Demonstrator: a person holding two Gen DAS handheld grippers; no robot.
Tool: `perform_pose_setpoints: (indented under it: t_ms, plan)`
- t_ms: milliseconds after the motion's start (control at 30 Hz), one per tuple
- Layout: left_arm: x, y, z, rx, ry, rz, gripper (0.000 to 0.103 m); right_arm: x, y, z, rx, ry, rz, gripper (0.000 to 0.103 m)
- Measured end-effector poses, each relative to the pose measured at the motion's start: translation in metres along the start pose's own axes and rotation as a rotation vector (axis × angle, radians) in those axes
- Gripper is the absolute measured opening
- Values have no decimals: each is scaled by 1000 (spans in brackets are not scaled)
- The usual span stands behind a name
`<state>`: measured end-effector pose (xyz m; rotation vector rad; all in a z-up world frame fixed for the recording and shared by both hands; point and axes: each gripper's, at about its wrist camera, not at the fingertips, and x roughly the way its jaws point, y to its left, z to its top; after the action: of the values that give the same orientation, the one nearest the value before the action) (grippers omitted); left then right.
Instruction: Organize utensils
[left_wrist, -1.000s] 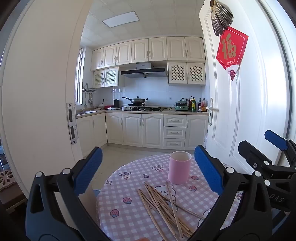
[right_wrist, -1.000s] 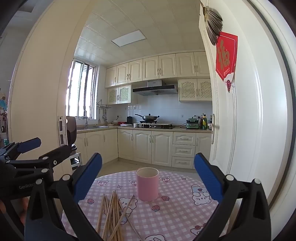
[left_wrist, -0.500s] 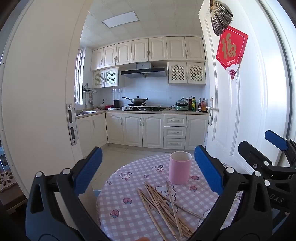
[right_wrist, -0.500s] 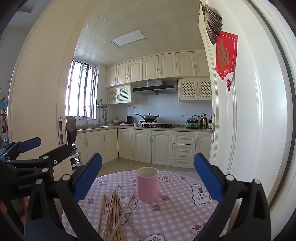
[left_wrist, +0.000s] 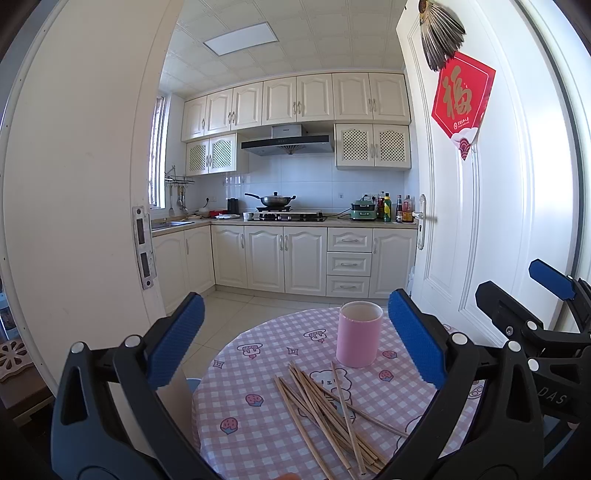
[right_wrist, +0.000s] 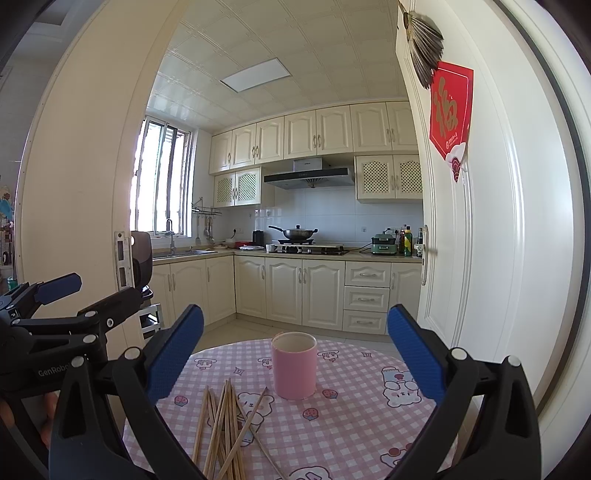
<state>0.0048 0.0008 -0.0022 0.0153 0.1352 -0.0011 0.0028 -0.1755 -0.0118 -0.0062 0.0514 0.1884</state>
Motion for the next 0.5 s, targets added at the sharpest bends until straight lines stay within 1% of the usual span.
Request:
perform_pose_setpoints:
  t_ms: [500]
  plan:
    - [-1, -1, 0, 2, -1, 2, 97, -1, -2, -2, 8, 9, 1, 96]
